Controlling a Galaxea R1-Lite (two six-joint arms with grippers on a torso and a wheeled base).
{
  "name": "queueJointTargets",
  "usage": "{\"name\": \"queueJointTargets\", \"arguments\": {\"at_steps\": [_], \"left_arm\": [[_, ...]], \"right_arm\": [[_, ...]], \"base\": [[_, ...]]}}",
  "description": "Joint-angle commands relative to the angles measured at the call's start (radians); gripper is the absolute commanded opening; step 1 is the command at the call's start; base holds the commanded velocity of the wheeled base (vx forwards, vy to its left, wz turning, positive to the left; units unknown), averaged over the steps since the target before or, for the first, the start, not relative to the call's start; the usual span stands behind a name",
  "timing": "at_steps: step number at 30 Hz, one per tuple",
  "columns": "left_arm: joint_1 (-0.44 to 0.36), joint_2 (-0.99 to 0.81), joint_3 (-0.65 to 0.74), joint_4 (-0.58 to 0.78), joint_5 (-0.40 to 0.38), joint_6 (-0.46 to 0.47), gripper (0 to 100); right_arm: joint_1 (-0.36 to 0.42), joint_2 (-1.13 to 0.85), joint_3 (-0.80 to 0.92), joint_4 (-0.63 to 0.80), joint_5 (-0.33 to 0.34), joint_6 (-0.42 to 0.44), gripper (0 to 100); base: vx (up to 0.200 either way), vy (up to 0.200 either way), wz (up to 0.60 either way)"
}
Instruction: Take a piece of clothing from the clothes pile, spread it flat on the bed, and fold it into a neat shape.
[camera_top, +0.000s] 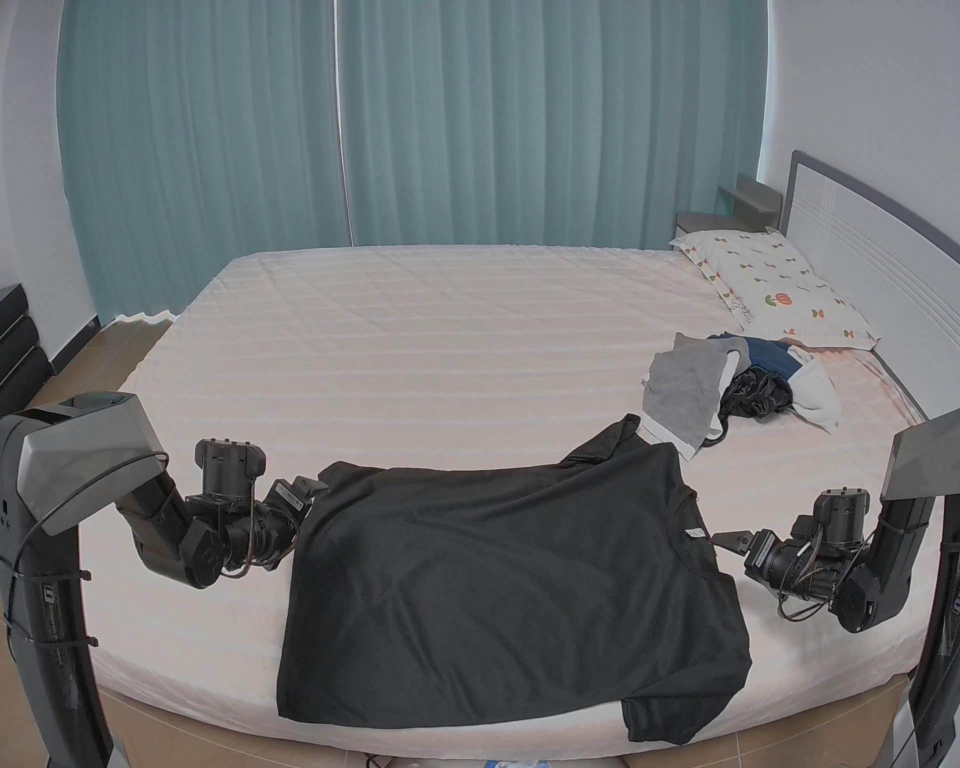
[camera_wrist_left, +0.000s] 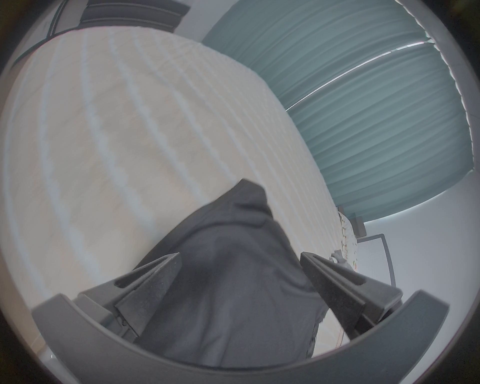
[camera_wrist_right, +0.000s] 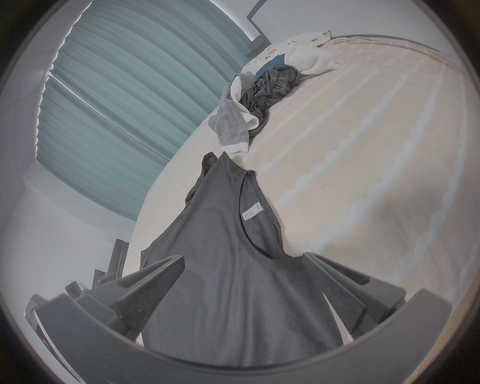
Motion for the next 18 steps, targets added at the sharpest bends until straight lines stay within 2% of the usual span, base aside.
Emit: {"name": "queueJointTargets", "arguments": {"at_steps": [1,4,10,18], "left_arm": [[-0.041,-0.136,0.179,-0.033,-0.025,-0.077,100],[-0.044,-0.137,0.214,-0.078,-0.023,-0.083,100],[-0.070,-0.104,0.272,-0.181,-0.023,-0.069,100],[-0.070,-0.098,0.279,-0.195,-0.028,-0.063,100]], "right_arm": [[-0.016,0.015,0.054,-0.037,0.039,0.020,100],[-0.015,0.033,0.068,-0.042,0.039,0.013,100],[-0.003,0.096,0.102,-0.120,0.039,0.012,100],[0.000,0.129,0.125,-0.192,0.039,0.010,100]], "base": [[-0.200,0.000,0.00],[-0.200,0.000,0.00],[0.000,0.000,0.00],[0.000,0.000,0.00]]}}
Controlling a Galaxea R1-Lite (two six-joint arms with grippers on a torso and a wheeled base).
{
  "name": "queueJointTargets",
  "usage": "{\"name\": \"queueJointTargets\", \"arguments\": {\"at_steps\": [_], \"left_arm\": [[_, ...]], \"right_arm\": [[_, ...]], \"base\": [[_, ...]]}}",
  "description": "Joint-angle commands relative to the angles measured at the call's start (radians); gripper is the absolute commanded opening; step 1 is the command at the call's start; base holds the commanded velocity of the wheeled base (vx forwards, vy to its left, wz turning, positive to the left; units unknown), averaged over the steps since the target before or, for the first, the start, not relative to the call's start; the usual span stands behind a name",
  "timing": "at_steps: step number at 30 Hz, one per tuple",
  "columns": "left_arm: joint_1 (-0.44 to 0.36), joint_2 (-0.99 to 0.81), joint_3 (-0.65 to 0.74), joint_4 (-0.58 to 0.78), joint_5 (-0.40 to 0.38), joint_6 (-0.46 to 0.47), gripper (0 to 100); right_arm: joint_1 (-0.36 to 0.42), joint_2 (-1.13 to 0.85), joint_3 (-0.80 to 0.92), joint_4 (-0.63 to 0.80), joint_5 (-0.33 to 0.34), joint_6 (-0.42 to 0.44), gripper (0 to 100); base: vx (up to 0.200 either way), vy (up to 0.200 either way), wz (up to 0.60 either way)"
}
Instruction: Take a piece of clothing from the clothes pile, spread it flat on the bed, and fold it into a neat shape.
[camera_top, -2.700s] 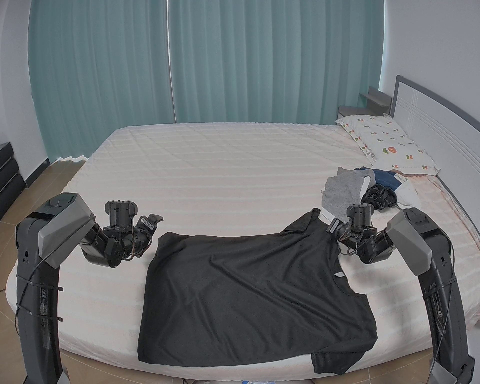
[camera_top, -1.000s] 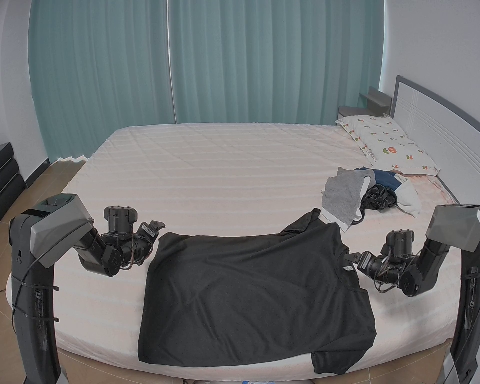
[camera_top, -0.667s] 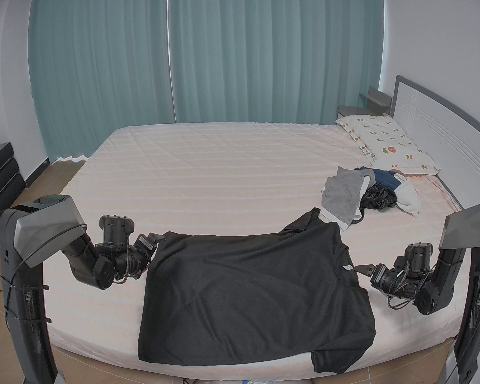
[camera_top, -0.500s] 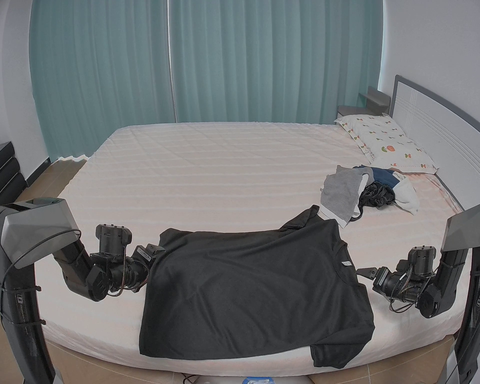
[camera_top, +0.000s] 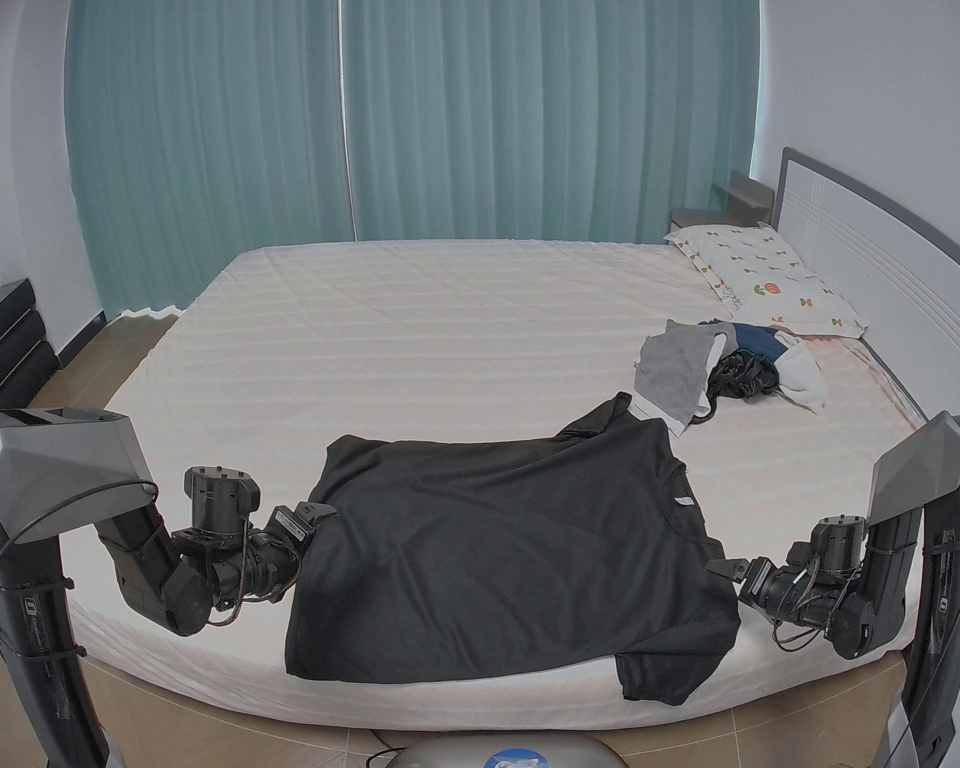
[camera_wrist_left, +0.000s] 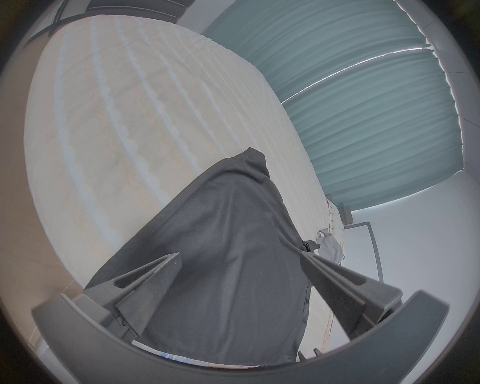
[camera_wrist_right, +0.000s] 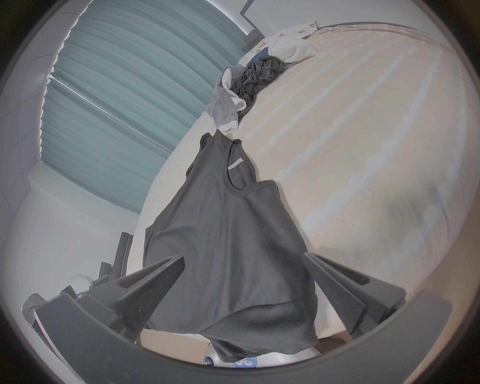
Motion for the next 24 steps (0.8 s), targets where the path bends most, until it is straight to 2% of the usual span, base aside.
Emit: {"name": "queueJointTargets", "arguments": {"at_steps": [1,4,16,24], "left_arm": [[-0.004,0.008,0.003,0.000,0.001,0.000,100],[-0.004,0.008,0.002,0.000,-0.001,0.000,100],[-0.009,0.010,0.003,0.000,0.001,0.002,100],[-0.009,0.010,0.005,-0.001,0.001,0.002,100]], "right_arm": [[0.002,0.031,0.011,-0.004,0.000,0.000,100],[0.002,0.031,0.012,-0.006,0.000,0.000,100],[0.003,0.035,0.012,-0.007,-0.003,0.000,100],[0.011,0.055,0.012,-0.024,-0.018,-0.023,100]], "base": [[0.000,0.000,0.00],[0.000,0.000,0.00],[0.000,-0.200,0.00],[0.000,0.000,0.00]]}}
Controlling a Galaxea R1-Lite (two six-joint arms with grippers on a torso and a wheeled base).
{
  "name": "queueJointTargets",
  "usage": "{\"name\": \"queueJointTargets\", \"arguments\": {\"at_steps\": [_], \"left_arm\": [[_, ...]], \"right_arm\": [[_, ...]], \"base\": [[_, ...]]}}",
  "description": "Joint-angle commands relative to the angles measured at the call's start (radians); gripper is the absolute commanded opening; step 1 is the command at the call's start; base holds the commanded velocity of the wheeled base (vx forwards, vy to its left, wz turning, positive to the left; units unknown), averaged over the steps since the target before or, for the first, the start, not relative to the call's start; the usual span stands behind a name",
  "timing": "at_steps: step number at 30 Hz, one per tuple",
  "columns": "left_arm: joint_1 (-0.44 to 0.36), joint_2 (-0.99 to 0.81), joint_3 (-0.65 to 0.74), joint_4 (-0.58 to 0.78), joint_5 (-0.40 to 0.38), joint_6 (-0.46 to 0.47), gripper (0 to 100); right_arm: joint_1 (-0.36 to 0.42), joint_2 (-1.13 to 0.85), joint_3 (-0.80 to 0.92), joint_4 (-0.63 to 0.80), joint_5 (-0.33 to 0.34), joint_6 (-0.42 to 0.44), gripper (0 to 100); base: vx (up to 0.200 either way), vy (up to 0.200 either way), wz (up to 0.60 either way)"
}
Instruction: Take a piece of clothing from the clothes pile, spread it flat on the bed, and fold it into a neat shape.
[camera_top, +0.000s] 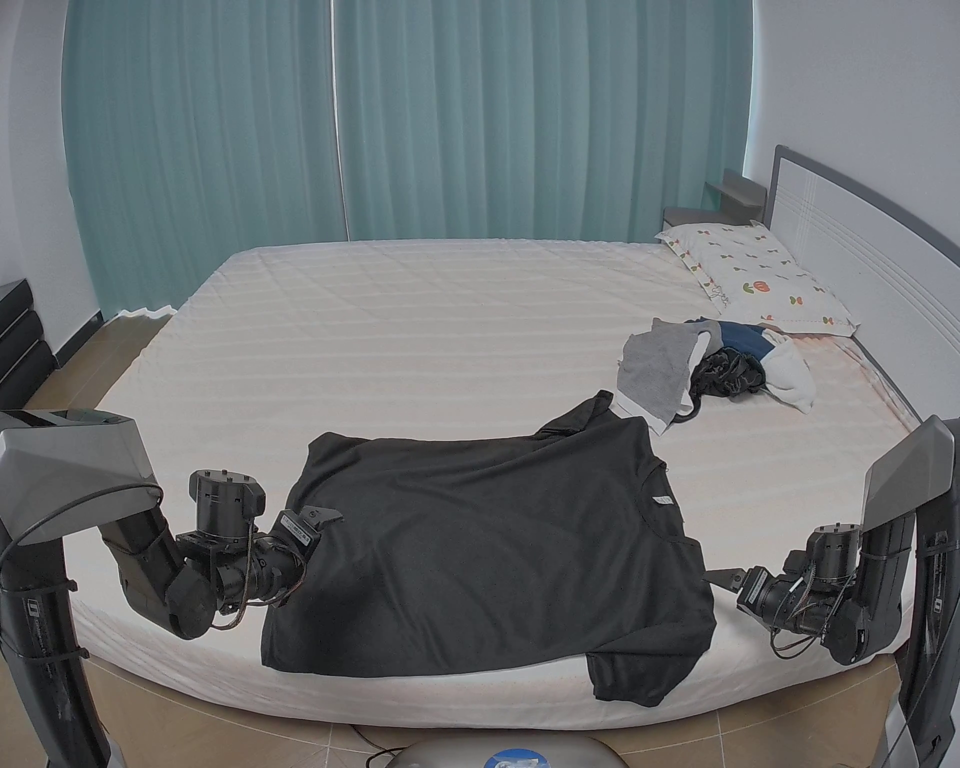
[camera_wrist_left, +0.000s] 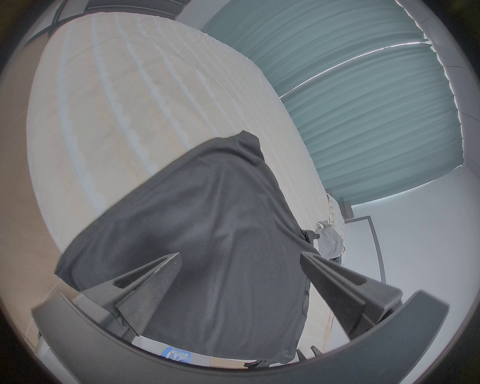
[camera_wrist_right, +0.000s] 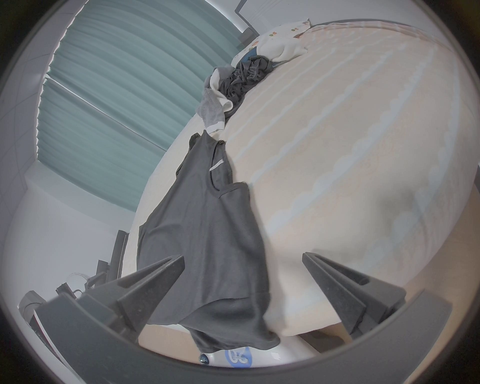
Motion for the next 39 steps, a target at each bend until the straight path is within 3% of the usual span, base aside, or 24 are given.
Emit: {"name": "queueJointTargets", "arguments": {"at_steps": [1,7,11,14,19,28,39], "left_arm": [[0.001,0.002,0.000,-0.001,0.000,-0.002,100],[0.016,-0.008,0.000,0.002,0.006,0.016,100],[0.053,-0.008,0.045,-0.001,0.002,0.139,100],[0.057,-0.007,0.057,-0.001,0.002,0.196,100],[0.050,0.002,0.057,0.002,0.002,0.199,100],[0.056,0.001,0.057,0.012,0.002,0.205,100],[0.082,0.024,0.046,0.010,0.002,0.240,100]], "right_arm": [[0.010,0.025,-0.005,-0.003,-0.014,-0.026,100],[0.102,0.028,0.044,-0.050,-0.048,-0.041,100],[0.156,0.046,0.096,-0.052,-0.048,-0.076,100],[0.156,0.052,0.102,-0.052,-0.047,-0.111,100],[0.156,0.052,0.111,-0.052,-0.047,-0.116,100],[0.159,0.054,0.114,-0.052,-0.048,-0.121,100],[0.161,0.055,0.027,-0.052,-0.045,-0.139,100]], "base": [[0.000,0.000,0.00],[0.000,0.000,0.00],[0.000,0.000,0.00],[0.000,0.000,0.00],[0.000,0.000,0.00],[-0.200,0.000,0.00],[0.000,0.000,0.00]]}}
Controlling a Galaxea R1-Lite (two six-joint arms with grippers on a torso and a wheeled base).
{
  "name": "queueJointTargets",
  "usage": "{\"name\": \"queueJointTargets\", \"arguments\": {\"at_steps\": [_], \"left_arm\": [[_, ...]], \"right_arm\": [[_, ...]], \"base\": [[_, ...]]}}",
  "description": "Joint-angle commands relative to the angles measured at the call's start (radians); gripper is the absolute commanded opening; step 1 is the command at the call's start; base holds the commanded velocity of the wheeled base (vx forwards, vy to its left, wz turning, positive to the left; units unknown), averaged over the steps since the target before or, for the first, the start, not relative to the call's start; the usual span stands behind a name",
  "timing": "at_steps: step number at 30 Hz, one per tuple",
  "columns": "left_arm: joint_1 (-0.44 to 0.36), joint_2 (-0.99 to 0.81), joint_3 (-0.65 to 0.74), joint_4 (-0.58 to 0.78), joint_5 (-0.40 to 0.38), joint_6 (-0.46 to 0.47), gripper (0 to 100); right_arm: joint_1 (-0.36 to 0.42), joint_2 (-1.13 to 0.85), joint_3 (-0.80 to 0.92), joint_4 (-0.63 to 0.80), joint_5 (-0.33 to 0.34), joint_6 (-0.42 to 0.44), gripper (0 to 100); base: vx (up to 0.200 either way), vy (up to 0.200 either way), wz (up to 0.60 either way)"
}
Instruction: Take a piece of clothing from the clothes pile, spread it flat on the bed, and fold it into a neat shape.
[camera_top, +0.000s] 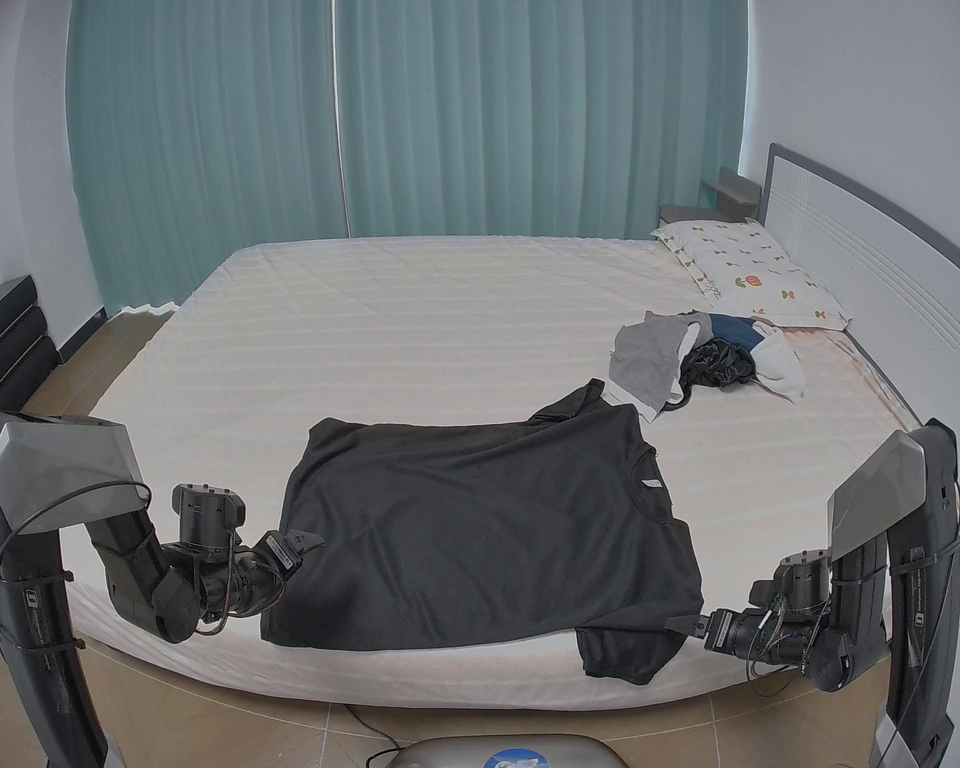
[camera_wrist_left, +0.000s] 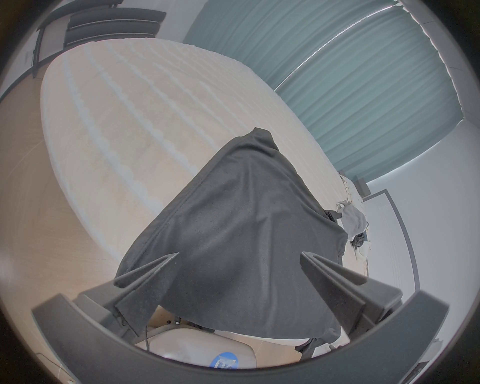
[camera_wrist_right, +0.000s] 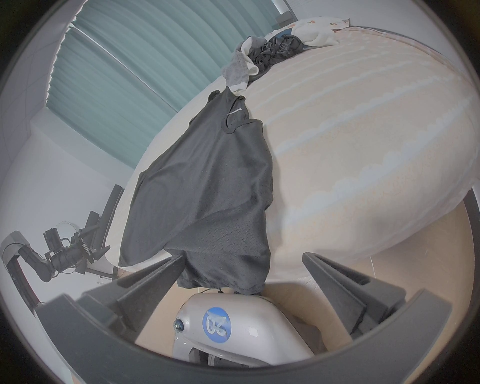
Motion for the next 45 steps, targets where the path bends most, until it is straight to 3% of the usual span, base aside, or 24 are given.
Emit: {"name": "queueJointTargets", "arguments": {"at_steps": [1,11,12,25,31,40,45], "left_arm": [[0.016,0.008,-0.009,-0.001,0.000,0.002,100],[0.042,0.013,-0.023,0.000,-0.001,0.023,100],[0.042,0.014,-0.023,0.002,-0.001,0.021,100],[0.067,0.020,-0.003,0.007,-0.001,0.121,100],[0.071,0.020,-0.005,0.102,-0.001,0.193,100],[0.076,0.022,-0.012,0.117,-0.001,0.199,100],[0.076,0.024,-0.017,0.119,-0.001,0.198,100]], "right_arm": [[0.000,0.004,-0.064,-0.009,0.003,0.008,100],[0.046,0.030,-0.136,-0.003,-0.010,0.008,100],[0.046,0.028,-0.136,0.000,-0.011,0.008,0],[0.030,0.022,-0.108,0.003,-0.071,-0.015,0],[0.020,0.017,-0.105,0.000,-0.073,-0.017,0],[0.025,-0.061,-0.097,-0.008,-0.066,-0.048,0],[0.028,-0.107,-0.064,0.101,-0.047,-0.060,0]], "base": [[0.000,0.000,0.00],[0.000,0.000,0.00],[0.000,0.000,0.00],[0.000,0.000,0.00],[0.000,0.000,0.00],[0.000,0.000,0.00],[0.000,0.000,0.00]]}}
